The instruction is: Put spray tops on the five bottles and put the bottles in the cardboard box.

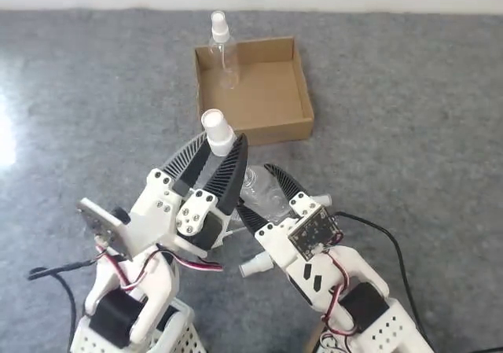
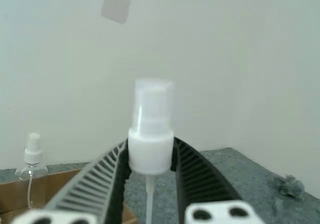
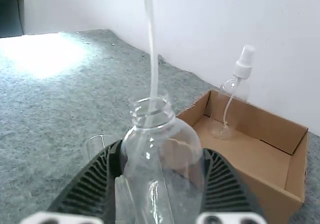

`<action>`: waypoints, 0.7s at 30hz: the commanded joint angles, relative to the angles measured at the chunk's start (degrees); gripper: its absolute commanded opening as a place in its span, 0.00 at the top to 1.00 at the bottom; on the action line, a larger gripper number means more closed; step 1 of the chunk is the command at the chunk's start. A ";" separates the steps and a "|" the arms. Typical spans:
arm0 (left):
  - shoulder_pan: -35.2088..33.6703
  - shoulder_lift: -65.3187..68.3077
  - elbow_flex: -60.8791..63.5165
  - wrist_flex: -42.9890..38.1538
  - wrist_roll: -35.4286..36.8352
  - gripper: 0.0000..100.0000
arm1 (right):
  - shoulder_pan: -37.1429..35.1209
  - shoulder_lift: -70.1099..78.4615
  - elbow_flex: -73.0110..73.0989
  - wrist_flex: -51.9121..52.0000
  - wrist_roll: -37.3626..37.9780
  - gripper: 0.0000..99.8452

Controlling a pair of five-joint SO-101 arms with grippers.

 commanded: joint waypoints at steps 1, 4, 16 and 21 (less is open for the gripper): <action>0.44 0.00 -0.04 -0.53 -0.62 0.99 | 0.75 -1.45 -0.53 -0.84 0.70 0.93; 0.44 0.00 0.13 -0.53 -0.62 0.99 | 0.75 -1.45 -0.62 -0.84 0.79 0.93; 5.10 0.09 2.15 -0.70 -5.01 0.99 | 5.32 -1.45 -1.85 -1.36 0.70 0.93; 5.45 0.09 2.68 -0.88 -5.10 0.99 | 5.23 -1.45 -2.73 -0.84 0.70 0.93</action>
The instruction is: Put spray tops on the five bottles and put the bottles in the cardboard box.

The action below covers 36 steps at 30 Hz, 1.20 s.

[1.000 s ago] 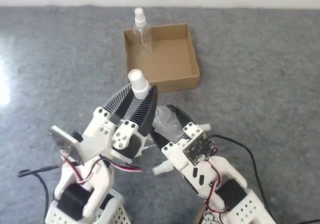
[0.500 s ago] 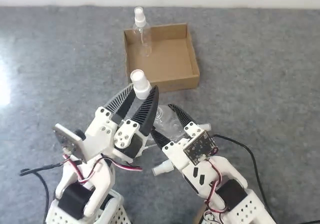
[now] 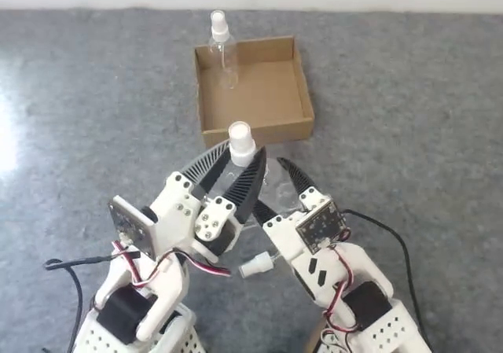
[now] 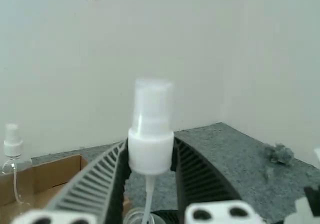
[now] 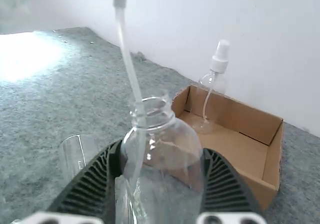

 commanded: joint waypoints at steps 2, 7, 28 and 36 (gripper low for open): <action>0.62 -0.35 -0.31 -0.88 -0.70 0.99 | 0.92 -1.45 -3.43 -0.84 0.70 0.93; 2.11 0.09 1.63 -2.55 -0.79 0.99 | 0.84 -1.45 -3.34 -0.84 0.70 0.93; 2.55 17.58 -0.84 -8.09 -0.44 0.97 | 7.87 -1.45 -4.31 -0.92 0.62 0.93; 2.55 17.93 -0.75 -7.82 -0.35 0.87 | 8.04 -1.45 -4.40 -0.92 0.62 0.93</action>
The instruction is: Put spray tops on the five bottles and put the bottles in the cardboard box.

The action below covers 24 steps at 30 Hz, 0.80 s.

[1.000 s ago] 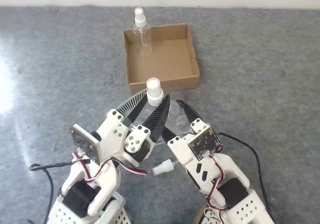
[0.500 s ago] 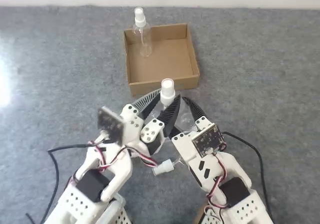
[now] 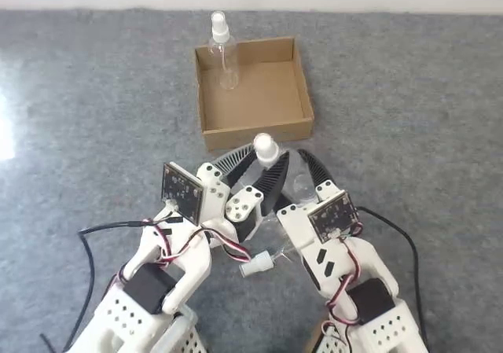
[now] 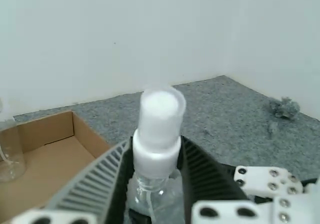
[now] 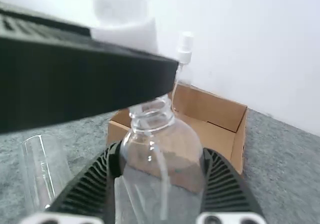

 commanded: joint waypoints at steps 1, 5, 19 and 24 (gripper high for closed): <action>0.62 1.32 -2.95 -0.53 0.00 0.86 | 0.92 -1.45 -4.31 -0.92 0.35 0.93; 0.62 1.32 -2.95 -0.44 0.00 0.84 | 0.92 -1.45 -4.40 -0.92 0.35 0.93; 0.26 0.97 -12.18 11.96 0.18 0.78 | 0.92 -1.45 -3.25 -1.10 0.35 0.93; -1.85 0.97 -16.04 16.18 3.52 0.74 | 0.92 -1.45 -3.08 -0.92 0.35 0.93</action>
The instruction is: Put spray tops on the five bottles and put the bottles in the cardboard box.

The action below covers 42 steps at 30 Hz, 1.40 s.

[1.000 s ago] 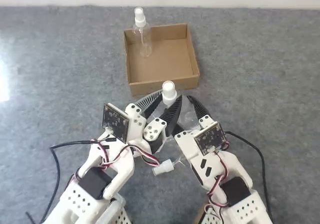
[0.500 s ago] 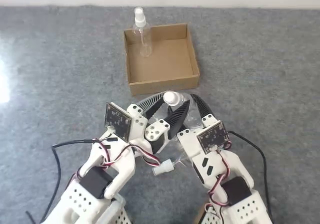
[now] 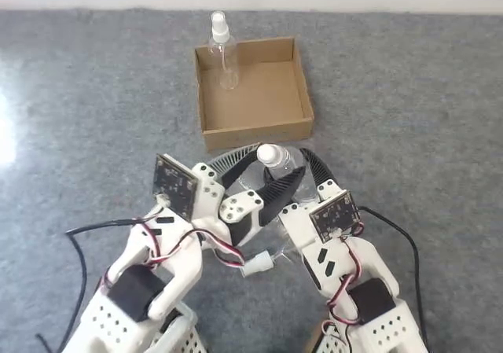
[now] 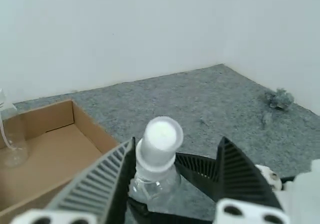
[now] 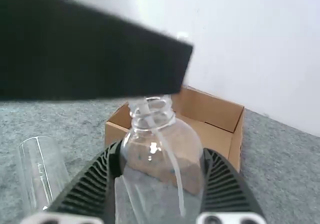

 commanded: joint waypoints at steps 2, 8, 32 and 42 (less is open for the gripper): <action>-3.52 0.26 -5.67 1.93 2.37 0.74 | 0.57 -1.45 -3.08 -0.92 0.35 0.93; -7.12 0.53 -6.90 1.85 3.52 0.75 | 0.57 -1.45 -3.08 -0.92 0.35 0.93; -7.03 0.79 3.38 -13.27 0.44 0.87 | 0.04 -1.45 -3.08 -0.84 0.35 0.93; -7.12 0.79 3.38 -13.36 0.35 0.87 | -4.53 -1.45 -3.16 -0.22 0.44 0.93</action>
